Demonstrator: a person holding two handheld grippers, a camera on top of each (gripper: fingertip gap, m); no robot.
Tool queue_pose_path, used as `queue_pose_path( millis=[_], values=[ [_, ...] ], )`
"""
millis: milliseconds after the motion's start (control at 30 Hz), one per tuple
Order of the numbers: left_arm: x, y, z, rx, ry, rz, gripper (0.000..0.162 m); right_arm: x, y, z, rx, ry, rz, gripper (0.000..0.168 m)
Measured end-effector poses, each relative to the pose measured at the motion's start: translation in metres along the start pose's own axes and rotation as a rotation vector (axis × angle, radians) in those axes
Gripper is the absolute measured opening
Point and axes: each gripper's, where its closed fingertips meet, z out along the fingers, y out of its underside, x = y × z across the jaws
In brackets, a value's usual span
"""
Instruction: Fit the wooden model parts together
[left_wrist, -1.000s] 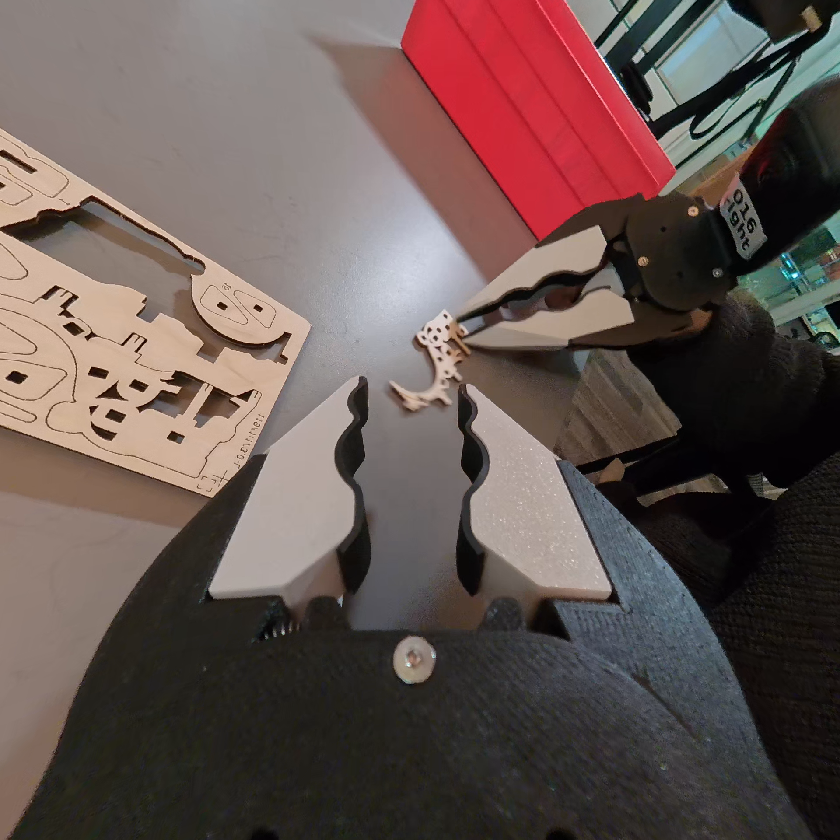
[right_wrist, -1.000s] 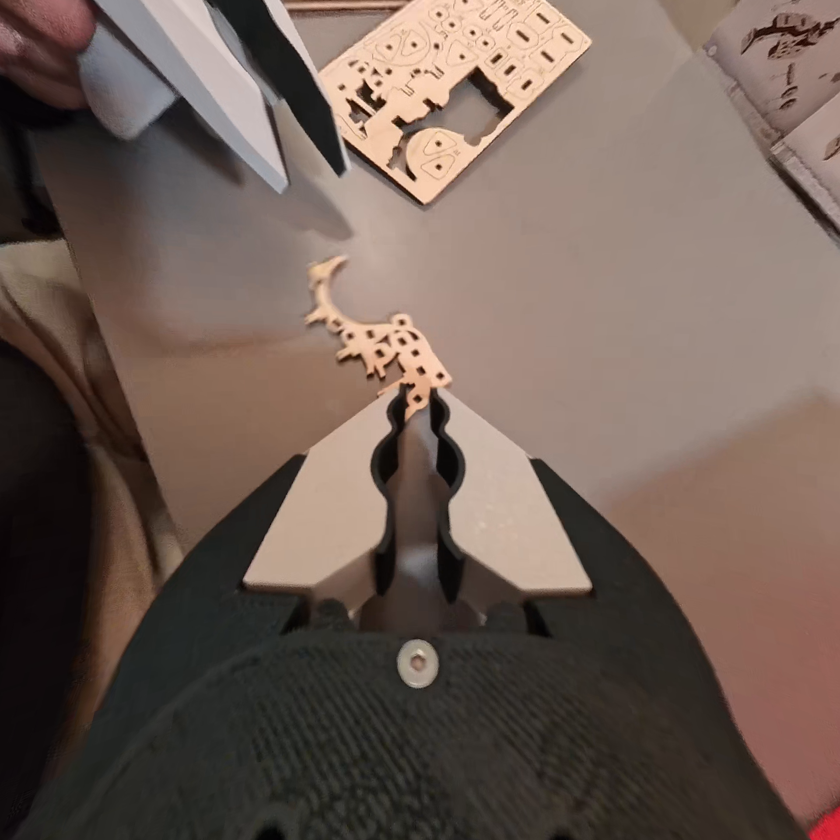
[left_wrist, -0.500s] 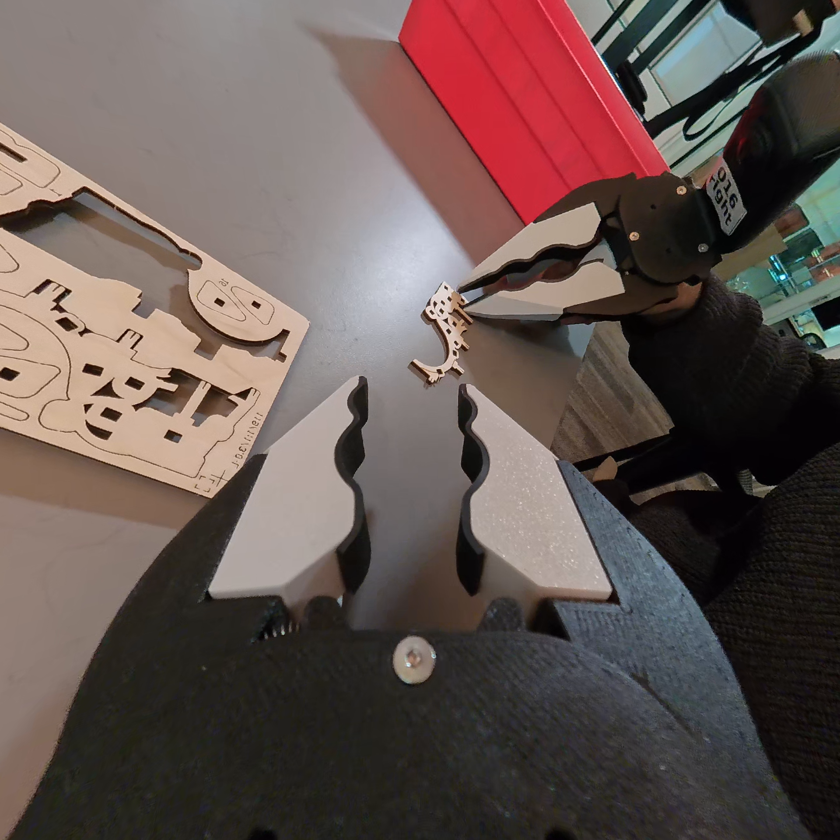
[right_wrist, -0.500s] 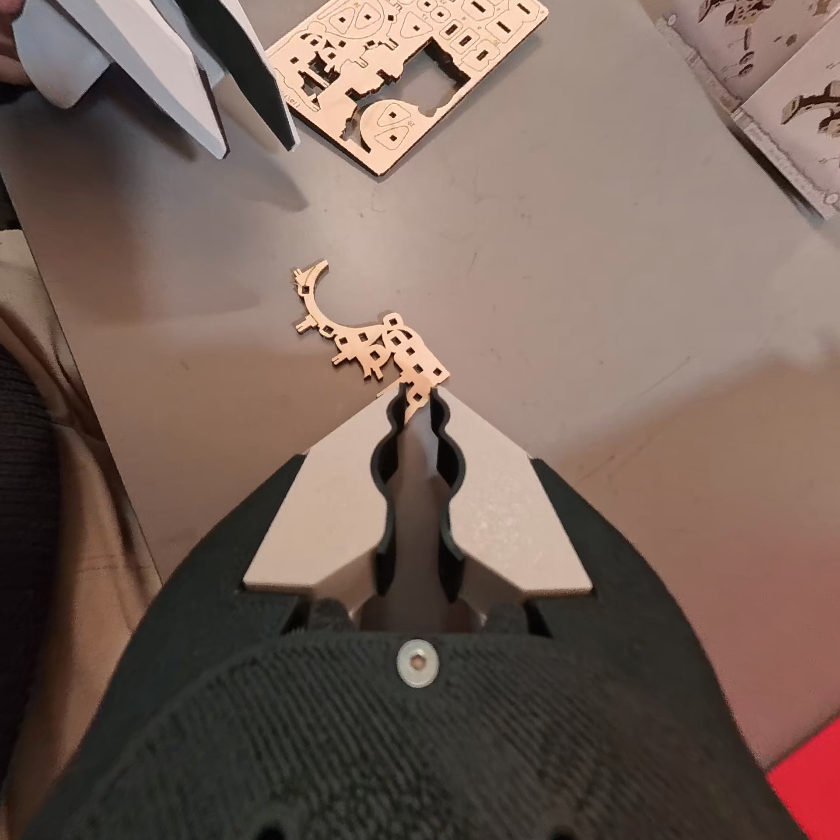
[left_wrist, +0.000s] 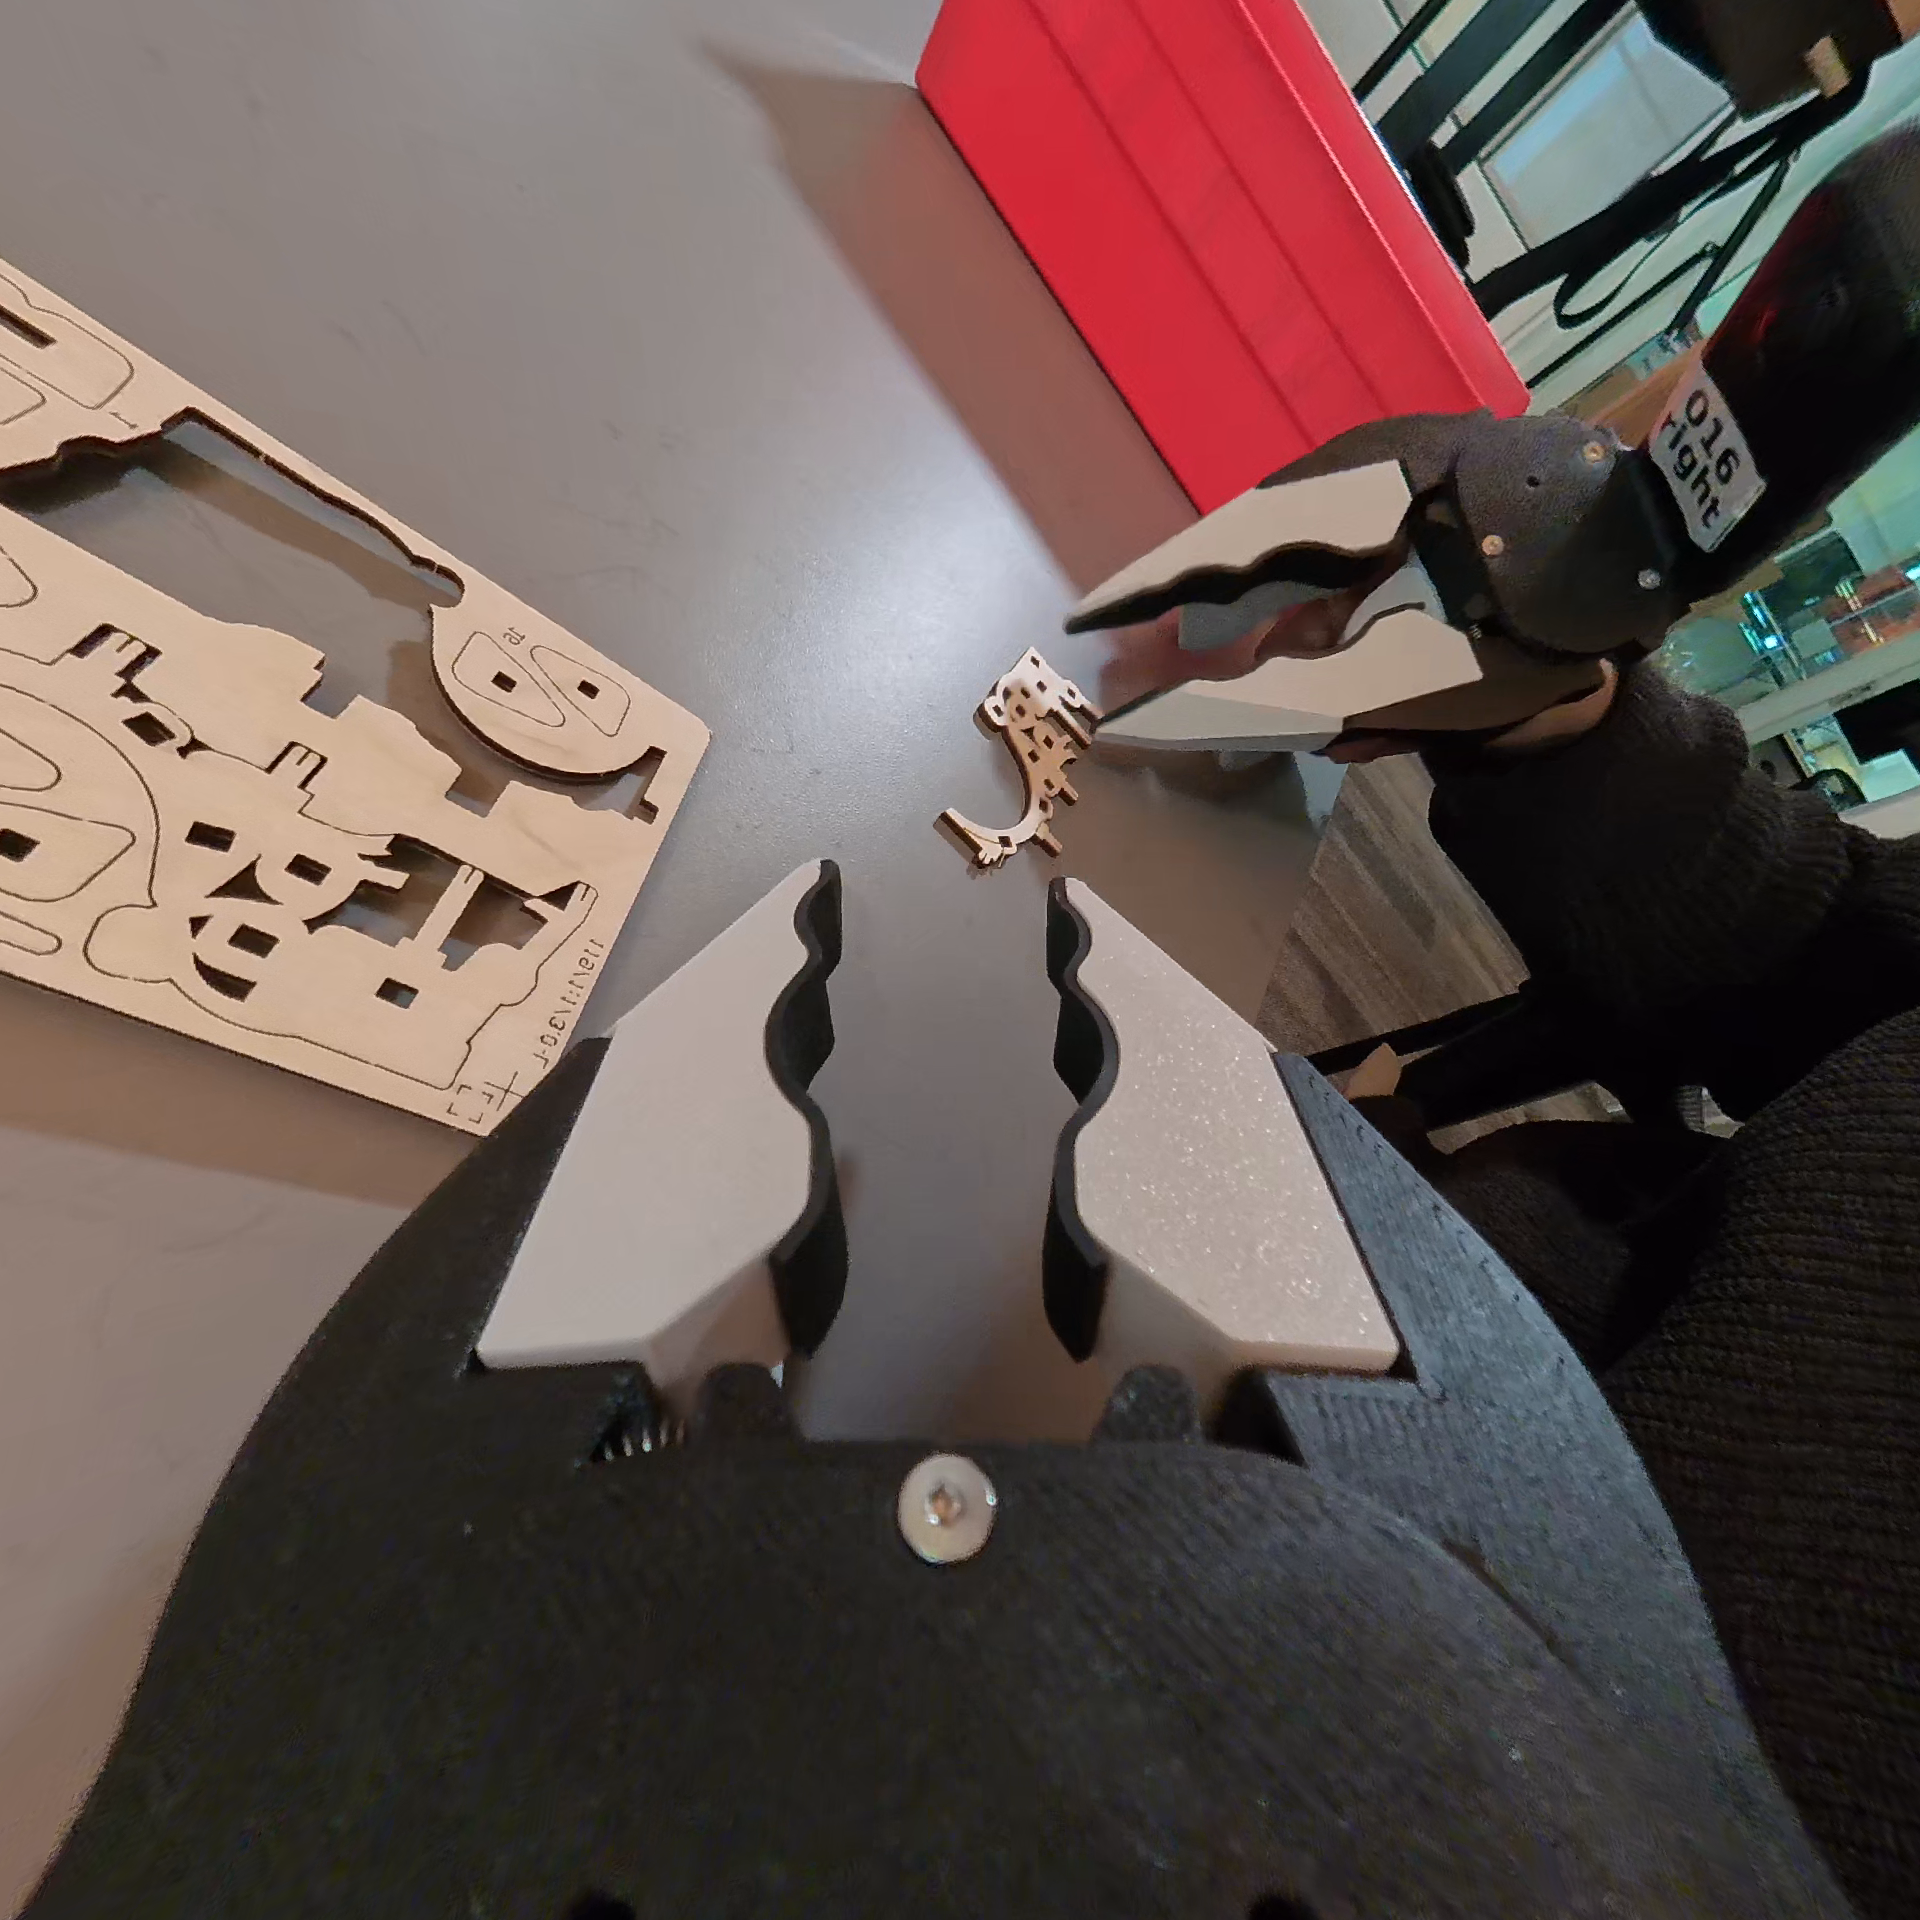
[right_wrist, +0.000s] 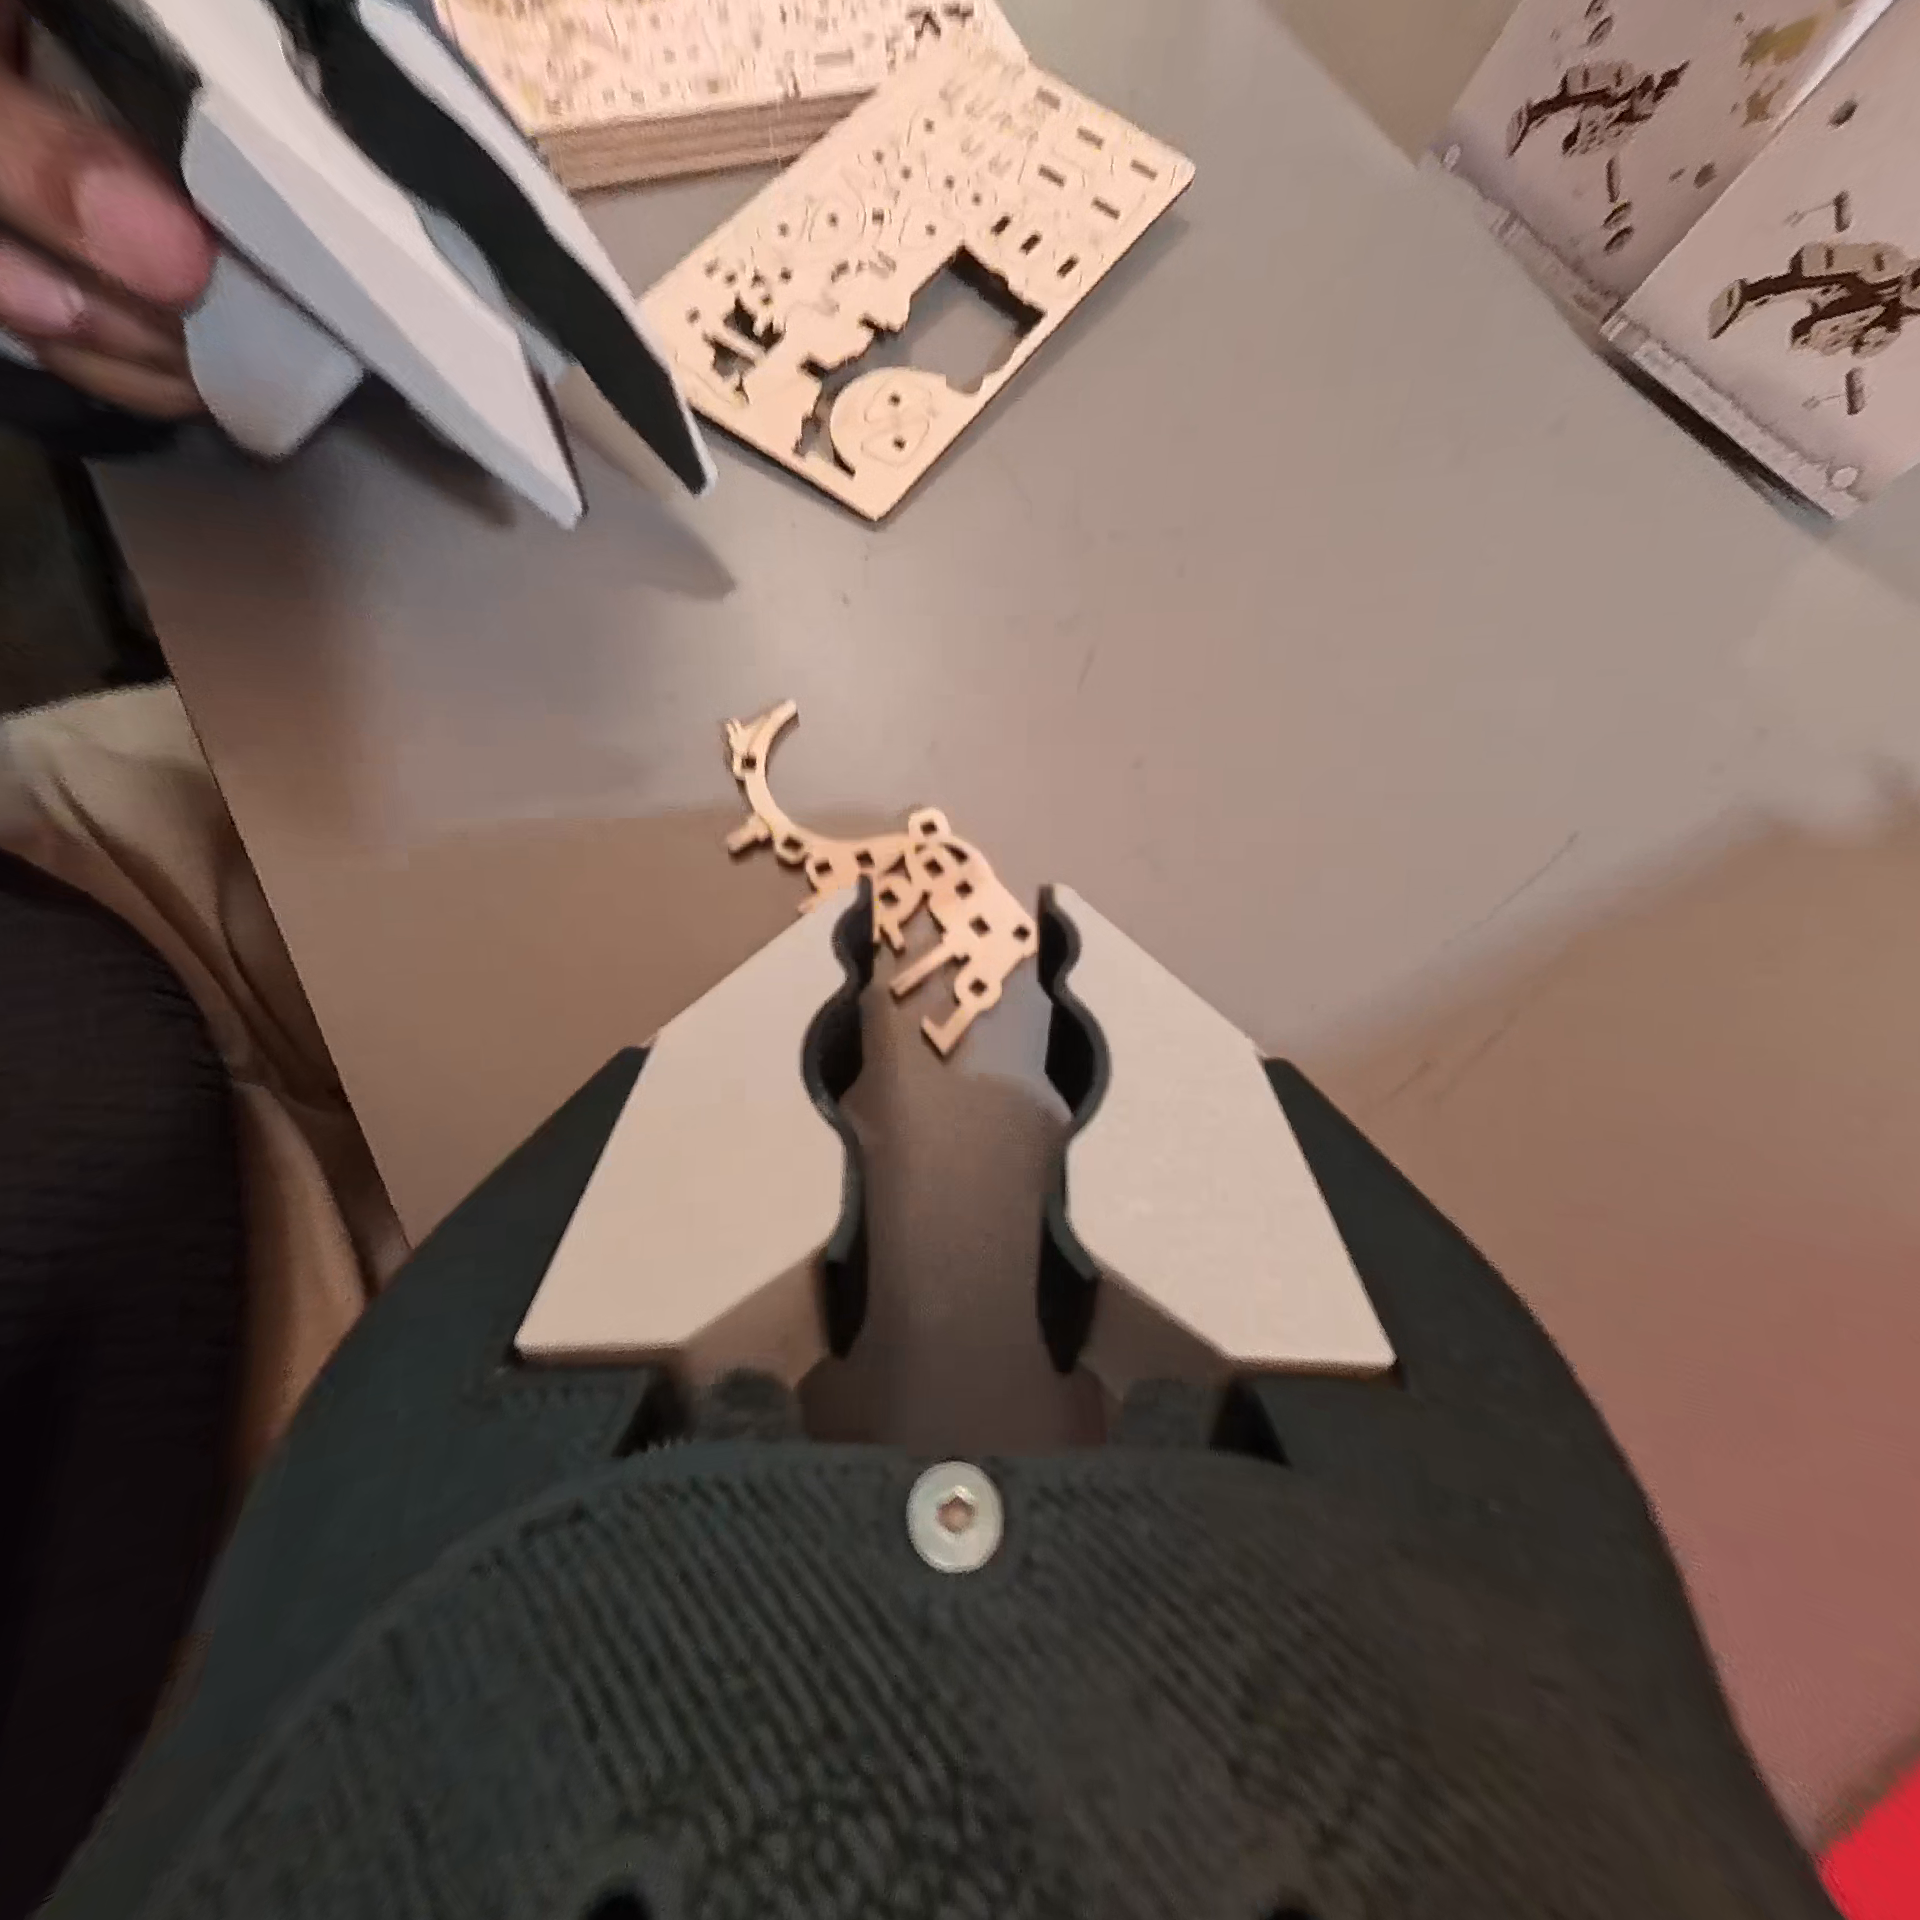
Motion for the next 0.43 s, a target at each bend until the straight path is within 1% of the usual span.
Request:
queue_pose_path(
  millis=[33, 100, 200, 300, 433],
  values=[
    [0.0, 0.0, 0.0, -0.001, 0.001, -0.001, 0.039, 0.0, -0.004, 0.001, 0.019, -0.004, 0.028, 0.034],
    [0.0, 0.0, 0.0, -0.002, 0.001, -0.002, 0.039, -0.001, -0.007, 0.004, 0.039, -0.02, 0.073, 0.042],
    [0.0, 0.0, 0.0, -0.002, 0.0, -0.001, 0.039, -0.001, -0.002, 0.009, 0.003, -0.023, 0.08, 0.051],
    [0.001, 0.001, 0.001, -0.003, 0.003, -0.002, 0.039, 0.0, 0.006, 0.012, -0.049, -0.005, 0.08, 0.051],
    [0.002, 0.002, 0.002, -0.007, 0.002, 0.003, 0.039, -0.001, 0.009, 0.012, -0.06, -0.021, 0.111, 0.05]
  ],
)
